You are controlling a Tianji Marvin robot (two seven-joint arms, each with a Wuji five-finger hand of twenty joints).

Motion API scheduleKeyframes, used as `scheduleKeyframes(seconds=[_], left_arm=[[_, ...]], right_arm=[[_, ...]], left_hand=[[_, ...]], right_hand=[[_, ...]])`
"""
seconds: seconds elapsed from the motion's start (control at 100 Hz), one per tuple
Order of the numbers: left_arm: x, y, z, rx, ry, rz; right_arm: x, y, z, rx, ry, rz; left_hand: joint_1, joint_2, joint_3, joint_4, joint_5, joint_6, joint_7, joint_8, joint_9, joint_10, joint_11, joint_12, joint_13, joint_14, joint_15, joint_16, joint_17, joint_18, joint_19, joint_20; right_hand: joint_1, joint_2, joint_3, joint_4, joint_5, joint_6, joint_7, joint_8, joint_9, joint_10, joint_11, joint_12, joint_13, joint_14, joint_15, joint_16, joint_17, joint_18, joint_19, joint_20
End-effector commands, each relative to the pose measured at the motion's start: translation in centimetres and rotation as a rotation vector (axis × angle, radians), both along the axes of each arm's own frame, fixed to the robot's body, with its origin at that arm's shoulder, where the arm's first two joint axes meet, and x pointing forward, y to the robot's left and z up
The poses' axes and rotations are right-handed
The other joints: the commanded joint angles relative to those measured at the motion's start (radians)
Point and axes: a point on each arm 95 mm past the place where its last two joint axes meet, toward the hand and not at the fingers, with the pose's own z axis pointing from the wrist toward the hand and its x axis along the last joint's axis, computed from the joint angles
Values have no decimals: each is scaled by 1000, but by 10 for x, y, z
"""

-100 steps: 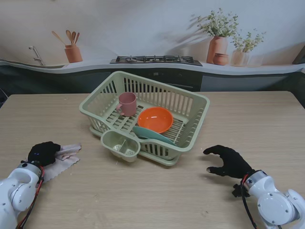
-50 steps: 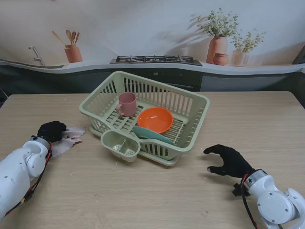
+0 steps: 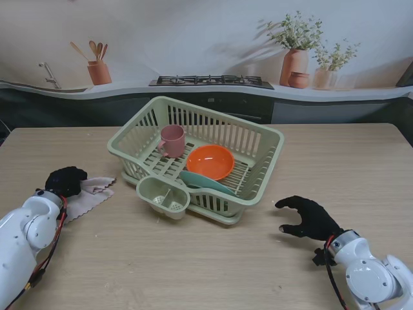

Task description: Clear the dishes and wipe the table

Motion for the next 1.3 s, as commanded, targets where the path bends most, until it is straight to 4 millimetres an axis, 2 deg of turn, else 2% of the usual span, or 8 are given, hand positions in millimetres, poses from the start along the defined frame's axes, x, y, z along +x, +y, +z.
scheduleKeyframes(seconds=[0.0,0.37,0.53,0.68,1.05,1.16,1.29], left_arm=[[-18,2,-14,-9,34,10],[-91,-3,-26,36,19,7],[-104,-3,-27,40,-21,3],[-93,-3,-27,34,-24,-4],[-26,-10,-29,5,4,-11],[-18,-14,-30,-18,18,-7],[-19,-17,-31,-24,36,-14]], right_arm=[[-3,1,-4,0,16,8],[-3,2,-6,-2,26,8],[-2,1,-7,-8,26,5],[-2,2,-8,-13,29,5],[-1,0,-7,-22,23,6],[-1,0,-7,-25,20,4],[-2,0,-7,-27,22,2]], left_hand=[[23,23,6,-17,54,-11,12,-3,26,16,14,21,18,82,19,12,15,46,57,19],[23,25,7,-17,52,-5,16,-5,23,22,14,18,16,86,18,13,12,46,54,24],[23,25,7,-18,50,-5,16,-5,22,21,15,19,13,87,18,14,12,46,53,26],[23,24,6,-18,51,-7,17,-5,23,21,16,18,16,84,19,14,12,46,53,28],[24,22,5,-18,52,-13,15,-7,24,13,16,20,14,80,18,13,12,46,52,29],[24,21,4,-18,53,-16,14,-6,24,13,15,20,14,79,17,12,9,46,50,30],[19,12,6,-15,58,-24,16,-8,38,-1,4,11,19,73,2,2,-1,46,41,29]], right_hand=[[-31,15,-7,-15,-8,-8,8,-1,6,-12,5,-4,-22,-13,5,-11,-11,-32,-2,9],[-31,15,-6,-15,-9,-8,9,-1,7,-11,6,-4,-22,-13,5,-11,-12,-33,-1,7],[-29,15,-5,-15,-10,-7,9,-1,7,-12,6,-4,-23,-14,4,-11,-13,-33,-1,6],[-29,15,-4,-15,-9,-7,9,-1,7,-11,6,-4,-22,-13,5,-11,-12,-33,0,6],[-30,17,-4,-15,-9,-6,9,-1,7,-11,7,-4,-22,-13,5,-11,-14,-32,0,6],[-29,17,-4,-14,-9,-8,9,-1,7,-11,7,-4,-23,-13,5,-11,-14,-33,0,6],[-30,17,-4,-14,-9,-6,9,-2,6,-11,6,-4,-24,-12,5,-11,-13,-33,0,6]])
